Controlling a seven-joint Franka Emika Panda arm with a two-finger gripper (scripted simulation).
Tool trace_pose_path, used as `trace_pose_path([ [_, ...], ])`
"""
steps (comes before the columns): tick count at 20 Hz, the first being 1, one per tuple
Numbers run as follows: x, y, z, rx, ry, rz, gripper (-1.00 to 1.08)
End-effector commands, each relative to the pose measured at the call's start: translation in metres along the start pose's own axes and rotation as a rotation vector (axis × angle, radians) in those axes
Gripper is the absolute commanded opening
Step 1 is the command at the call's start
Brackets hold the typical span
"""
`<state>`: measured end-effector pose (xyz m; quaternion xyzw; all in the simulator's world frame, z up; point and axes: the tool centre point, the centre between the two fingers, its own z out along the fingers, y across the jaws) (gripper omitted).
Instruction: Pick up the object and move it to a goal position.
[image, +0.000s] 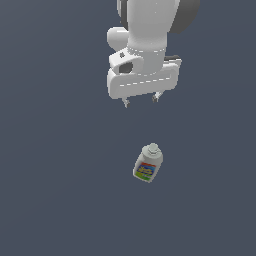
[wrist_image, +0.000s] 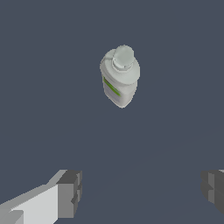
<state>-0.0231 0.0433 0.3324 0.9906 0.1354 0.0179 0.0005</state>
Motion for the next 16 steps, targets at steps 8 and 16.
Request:
trace_pose_path([
  [8,0.044,0.001,0.012,-0.003,-0.014,-0.264,1.00],
  [16,0.079,0.001,0.027,0.002,-0.024,-0.487,1.00],
])
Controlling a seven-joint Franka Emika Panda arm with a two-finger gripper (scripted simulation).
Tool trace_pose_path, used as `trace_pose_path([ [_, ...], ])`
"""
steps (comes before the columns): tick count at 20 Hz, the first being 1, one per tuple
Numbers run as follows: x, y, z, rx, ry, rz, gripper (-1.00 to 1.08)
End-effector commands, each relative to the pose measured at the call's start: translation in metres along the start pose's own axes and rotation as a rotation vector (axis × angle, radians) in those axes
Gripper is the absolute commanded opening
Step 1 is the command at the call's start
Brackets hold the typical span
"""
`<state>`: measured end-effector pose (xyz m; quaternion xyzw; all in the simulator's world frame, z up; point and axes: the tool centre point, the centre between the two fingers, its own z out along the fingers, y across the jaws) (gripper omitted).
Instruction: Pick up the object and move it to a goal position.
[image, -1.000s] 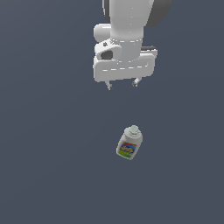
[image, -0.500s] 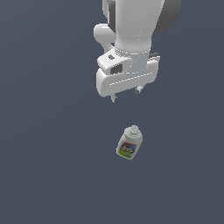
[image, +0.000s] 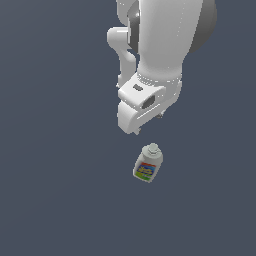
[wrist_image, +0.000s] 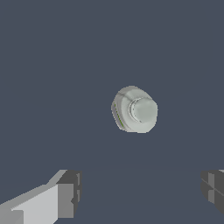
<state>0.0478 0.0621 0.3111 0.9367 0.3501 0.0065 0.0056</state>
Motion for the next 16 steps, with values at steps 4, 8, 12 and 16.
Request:
trace_pose_path([
  [4,0.020,0.010,0.011,0.005,-0.004,-0.151,1.00],
  [8,0.031,0.016,0.019,0.009,-0.005,-0.239,1.00],
  [12,0.039,0.020,0.025,0.013,-0.005,-0.305,1.00],
  [16,0.044,0.023,0.029,0.015,-0.005,-0.348,1.00],
])
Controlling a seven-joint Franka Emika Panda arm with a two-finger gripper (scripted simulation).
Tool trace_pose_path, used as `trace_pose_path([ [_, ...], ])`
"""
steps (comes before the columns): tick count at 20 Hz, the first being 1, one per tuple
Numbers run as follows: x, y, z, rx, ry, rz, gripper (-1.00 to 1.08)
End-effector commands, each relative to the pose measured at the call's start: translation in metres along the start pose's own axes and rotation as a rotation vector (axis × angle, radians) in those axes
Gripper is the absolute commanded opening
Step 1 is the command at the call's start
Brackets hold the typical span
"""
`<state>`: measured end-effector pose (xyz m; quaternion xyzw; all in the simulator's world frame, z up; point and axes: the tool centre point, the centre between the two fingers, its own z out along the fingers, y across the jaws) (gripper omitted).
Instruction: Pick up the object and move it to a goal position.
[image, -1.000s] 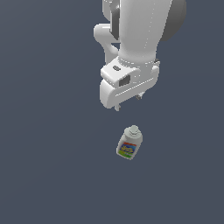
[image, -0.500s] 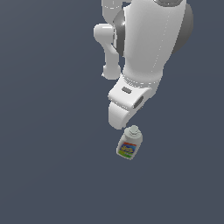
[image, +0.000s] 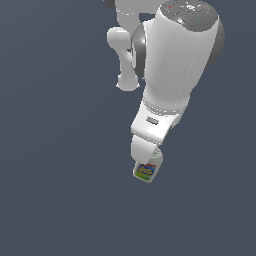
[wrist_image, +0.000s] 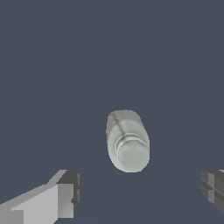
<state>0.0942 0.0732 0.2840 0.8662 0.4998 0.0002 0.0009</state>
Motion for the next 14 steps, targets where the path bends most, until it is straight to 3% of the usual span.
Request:
trace_pose_path([
  [1,0.002,0.002,0.002,0.001,0.000,-0.025,1.00],
  [14,0.003,0.003,0.020,0.002,0.000,-0.039,1.00],
])
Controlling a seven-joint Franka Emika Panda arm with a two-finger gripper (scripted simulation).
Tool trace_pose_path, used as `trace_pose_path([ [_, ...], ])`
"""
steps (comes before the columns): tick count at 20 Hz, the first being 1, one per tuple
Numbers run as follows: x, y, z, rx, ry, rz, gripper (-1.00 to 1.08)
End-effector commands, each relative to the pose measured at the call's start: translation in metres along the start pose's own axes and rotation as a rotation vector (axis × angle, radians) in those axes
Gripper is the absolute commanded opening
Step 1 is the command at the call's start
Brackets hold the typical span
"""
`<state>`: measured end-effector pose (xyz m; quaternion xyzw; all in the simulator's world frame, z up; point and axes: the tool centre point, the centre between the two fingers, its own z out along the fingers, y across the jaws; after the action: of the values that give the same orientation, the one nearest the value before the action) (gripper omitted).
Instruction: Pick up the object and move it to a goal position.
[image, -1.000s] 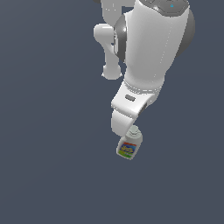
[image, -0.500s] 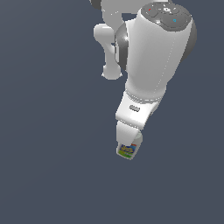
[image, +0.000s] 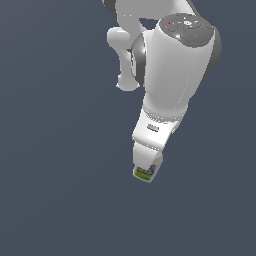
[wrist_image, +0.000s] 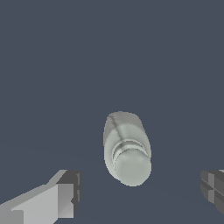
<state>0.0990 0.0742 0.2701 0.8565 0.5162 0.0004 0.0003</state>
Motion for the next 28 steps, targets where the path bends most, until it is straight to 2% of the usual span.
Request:
trace_pose_path([
  [1,0.000,0.000,0.011,0.001,-0.001,-0.001,1.00],
  [11,0.000,0.000,0.040,0.001,0.000,-0.003,1.00],
  [12,0.000,0.000,0.040,0.001,0.000,-0.003,-1.00],
  [23,0.000,0.000,0.039,0.000,0.000,-0.004,-1.00],
  [28,-0.013,0.007,0.029,0.000,0.000,-0.004,-1.00],
])
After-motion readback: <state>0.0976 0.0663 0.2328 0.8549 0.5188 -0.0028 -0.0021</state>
